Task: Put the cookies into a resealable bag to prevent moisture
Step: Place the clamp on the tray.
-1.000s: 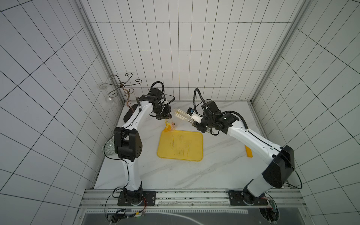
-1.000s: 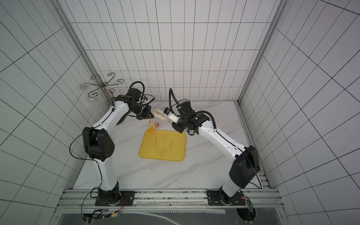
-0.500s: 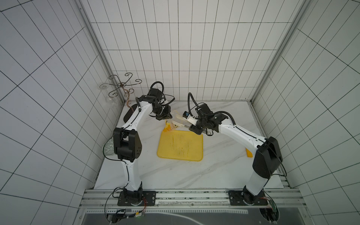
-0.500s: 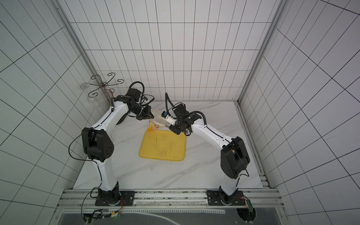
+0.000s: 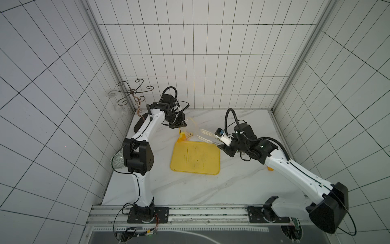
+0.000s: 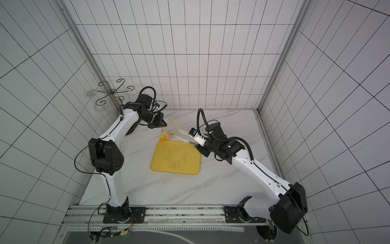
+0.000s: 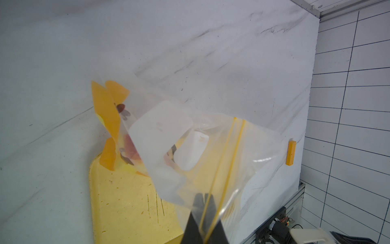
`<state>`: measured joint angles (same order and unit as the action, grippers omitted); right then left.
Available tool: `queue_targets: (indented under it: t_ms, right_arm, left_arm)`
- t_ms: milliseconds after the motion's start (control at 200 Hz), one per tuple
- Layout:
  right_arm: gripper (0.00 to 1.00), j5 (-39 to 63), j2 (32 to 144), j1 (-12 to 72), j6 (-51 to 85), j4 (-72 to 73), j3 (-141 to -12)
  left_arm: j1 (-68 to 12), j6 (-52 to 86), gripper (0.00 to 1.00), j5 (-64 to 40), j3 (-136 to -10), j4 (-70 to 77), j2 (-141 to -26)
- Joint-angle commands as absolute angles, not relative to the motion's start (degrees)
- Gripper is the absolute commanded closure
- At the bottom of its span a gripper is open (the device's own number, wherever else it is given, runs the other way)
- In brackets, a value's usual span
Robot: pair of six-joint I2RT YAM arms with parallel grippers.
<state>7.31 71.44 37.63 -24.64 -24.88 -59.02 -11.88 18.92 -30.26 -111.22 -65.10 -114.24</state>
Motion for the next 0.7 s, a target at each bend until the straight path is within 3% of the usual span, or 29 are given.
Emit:
queue_targets:
  t_ms: [0,260,695]
  right_arm:
    - [0.55,8.3,71.3,40.0,-23.5,-16.2,-50.0]
    - [0.51,6.8,80.2,42.8,-23.5,-0.9,-43.2]
    - [0.3,9.2,83.7,41.4,-27.2,-1.1,-43.6]
  left_arm:
    - [-12.1,19.4,1.0,-31.0,-113.3,-63.9,-115.5]
    - [-12.7,21.0,1.0,-32.1,-114.9,-63.0,-115.7]
    - [-12.9,21.2,1.0,-32.6,-114.7,-62.9,-115.8]
